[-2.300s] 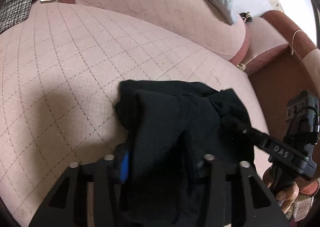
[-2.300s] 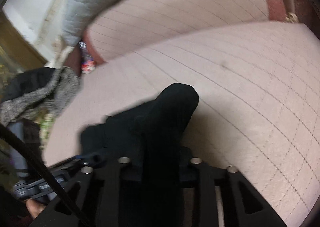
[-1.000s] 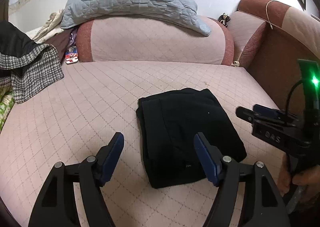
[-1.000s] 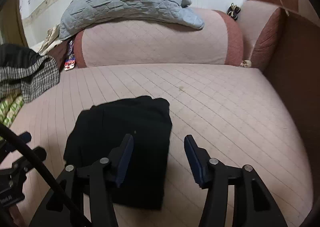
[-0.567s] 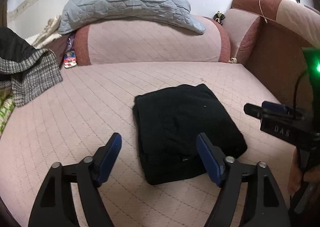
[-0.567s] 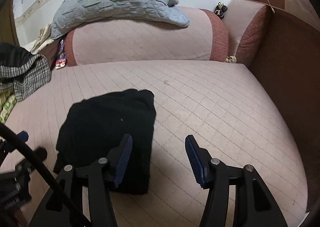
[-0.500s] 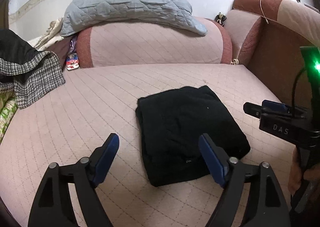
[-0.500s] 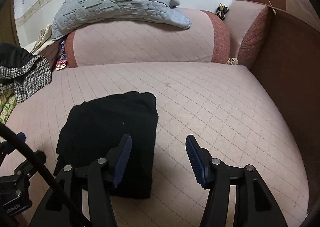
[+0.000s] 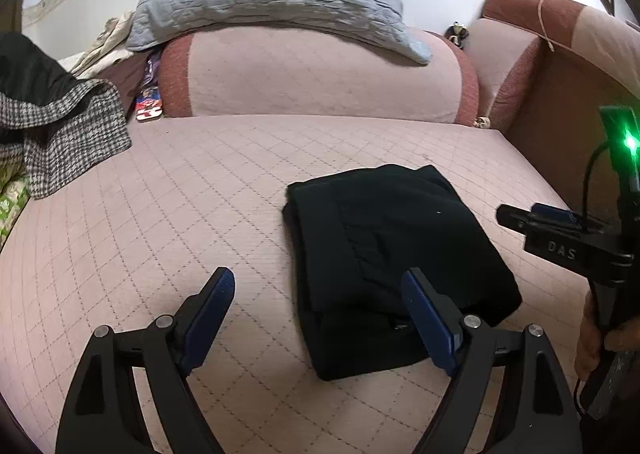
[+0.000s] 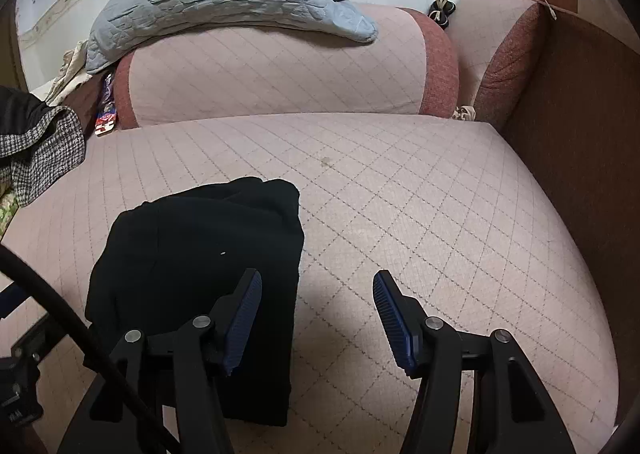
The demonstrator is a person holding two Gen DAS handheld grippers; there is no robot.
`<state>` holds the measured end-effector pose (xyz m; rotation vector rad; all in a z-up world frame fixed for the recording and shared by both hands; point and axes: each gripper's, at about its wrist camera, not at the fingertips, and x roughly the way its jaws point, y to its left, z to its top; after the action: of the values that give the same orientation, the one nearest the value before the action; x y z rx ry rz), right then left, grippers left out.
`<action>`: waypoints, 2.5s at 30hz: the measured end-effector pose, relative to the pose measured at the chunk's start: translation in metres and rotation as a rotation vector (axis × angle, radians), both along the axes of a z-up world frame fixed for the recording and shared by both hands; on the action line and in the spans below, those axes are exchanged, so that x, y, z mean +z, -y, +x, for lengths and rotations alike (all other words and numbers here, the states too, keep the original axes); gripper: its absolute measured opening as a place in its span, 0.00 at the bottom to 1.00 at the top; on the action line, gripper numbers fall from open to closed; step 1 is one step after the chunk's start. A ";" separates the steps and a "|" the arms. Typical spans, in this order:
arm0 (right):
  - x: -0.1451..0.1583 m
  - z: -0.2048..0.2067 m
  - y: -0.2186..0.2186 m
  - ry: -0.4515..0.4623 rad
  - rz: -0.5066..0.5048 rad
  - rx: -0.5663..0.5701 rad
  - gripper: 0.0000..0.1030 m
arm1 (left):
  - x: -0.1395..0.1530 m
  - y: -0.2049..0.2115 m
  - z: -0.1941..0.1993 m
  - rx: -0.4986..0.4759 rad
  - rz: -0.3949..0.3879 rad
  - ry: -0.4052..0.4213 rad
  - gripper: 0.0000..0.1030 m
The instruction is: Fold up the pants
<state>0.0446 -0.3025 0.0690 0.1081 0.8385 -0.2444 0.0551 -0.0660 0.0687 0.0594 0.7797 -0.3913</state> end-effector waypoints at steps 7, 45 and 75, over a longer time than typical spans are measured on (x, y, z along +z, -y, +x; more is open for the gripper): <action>0.010 -0.011 -0.014 0.066 0.005 0.040 0.63 | -0.003 0.000 -0.001 0.021 0.036 -0.003 0.82; 0.074 -0.115 -0.030 0.261 0.152 -0.049 0.69 | 0.011 -0.004 -0.020 0.038 0.120 -0.003 0.82; -0.009 -0.004 0.070 0.083 0.544 0.032 0.76 | -0.032 -0.029 0.052 0.016 -0.226 -0.263 0.82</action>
<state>0.0402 -0.3728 0.0598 0.6092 0.8065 0.0240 0.1071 -0.0373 0.0368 -0.2139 0.9898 -0.4760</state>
